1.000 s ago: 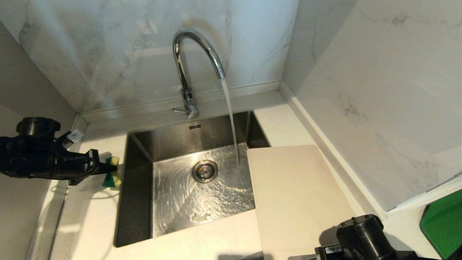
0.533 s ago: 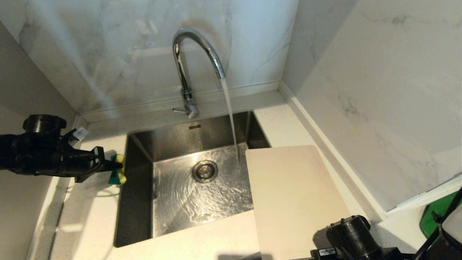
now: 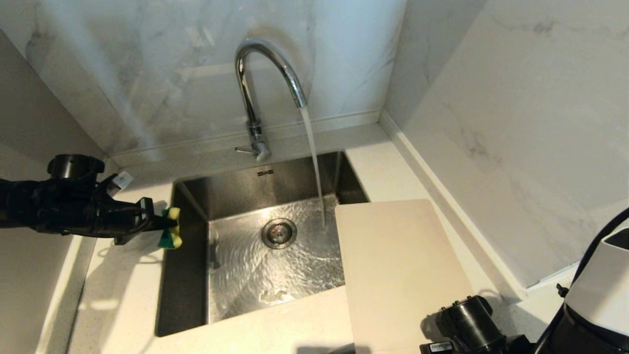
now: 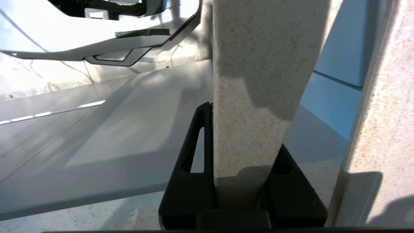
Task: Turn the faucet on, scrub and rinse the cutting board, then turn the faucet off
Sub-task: Put down the cutting board
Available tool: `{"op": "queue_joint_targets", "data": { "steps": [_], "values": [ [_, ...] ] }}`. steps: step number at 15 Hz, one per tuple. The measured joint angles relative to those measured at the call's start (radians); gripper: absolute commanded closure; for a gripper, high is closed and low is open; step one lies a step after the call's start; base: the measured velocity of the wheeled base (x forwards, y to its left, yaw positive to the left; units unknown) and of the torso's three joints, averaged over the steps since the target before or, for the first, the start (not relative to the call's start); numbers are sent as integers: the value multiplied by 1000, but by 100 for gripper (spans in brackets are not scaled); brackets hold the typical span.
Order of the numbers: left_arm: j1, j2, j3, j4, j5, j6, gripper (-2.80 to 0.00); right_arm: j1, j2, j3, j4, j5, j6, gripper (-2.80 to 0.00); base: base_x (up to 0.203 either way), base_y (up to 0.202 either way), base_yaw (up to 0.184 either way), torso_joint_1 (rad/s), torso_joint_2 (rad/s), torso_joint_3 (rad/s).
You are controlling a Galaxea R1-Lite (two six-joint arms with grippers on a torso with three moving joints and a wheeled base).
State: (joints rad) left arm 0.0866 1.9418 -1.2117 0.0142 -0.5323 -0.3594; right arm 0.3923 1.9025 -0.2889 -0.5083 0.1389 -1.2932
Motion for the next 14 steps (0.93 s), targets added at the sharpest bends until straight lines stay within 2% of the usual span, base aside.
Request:
{"op": "queue_joint_targets", "data": {
  "steps": [14],
  "values": [
    [-11,34,-9,-1,0,0,0,0,50,-13,1,11,-3,0,0,0,0,0,0,0]
  ]
}}
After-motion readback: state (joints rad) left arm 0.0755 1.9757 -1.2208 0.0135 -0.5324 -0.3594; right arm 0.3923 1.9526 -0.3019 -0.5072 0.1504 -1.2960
